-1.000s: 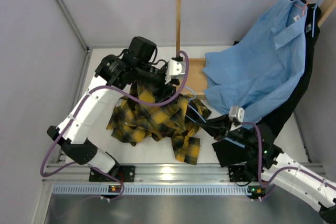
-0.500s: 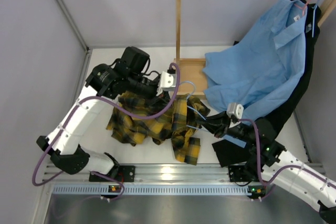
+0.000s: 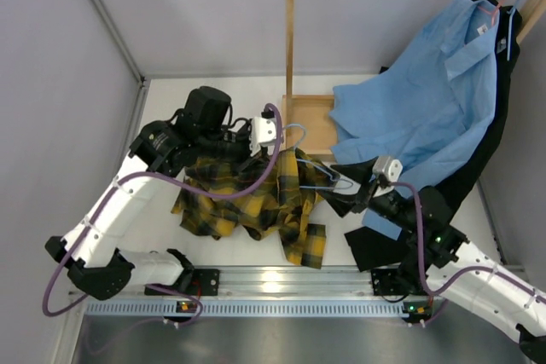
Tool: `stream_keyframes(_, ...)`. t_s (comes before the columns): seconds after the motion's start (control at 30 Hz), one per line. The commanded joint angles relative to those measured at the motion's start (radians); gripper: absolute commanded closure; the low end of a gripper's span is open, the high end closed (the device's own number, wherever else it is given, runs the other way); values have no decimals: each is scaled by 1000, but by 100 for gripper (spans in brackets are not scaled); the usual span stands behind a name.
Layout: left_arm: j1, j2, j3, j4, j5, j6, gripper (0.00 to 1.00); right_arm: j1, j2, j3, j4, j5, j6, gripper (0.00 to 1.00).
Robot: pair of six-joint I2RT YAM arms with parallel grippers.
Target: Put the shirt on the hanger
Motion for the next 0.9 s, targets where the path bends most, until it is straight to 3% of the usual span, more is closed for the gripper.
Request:
stream_keyframes(0.0,3,-99,-87,225,-147,-136,100,-9,-59,31,-102,315,44,27)
stream_keyframes(0.1,3,-156,-142,320,-229,-215,100,-7,-69,28,-192,396,140,24)
stream_keyframes(0.33,3,-228,-233,466,-373,-358,100,-7,48,31,-196,322,453,27)
stream_keyframes(0.5,3,-267,-293,531,-333,-402,100,-9,153,19,2,272,501,32)
stream_keyframes(0.87,3,-314,-345,591,-304,-439,100,-10,426,10,260,256,551,43)
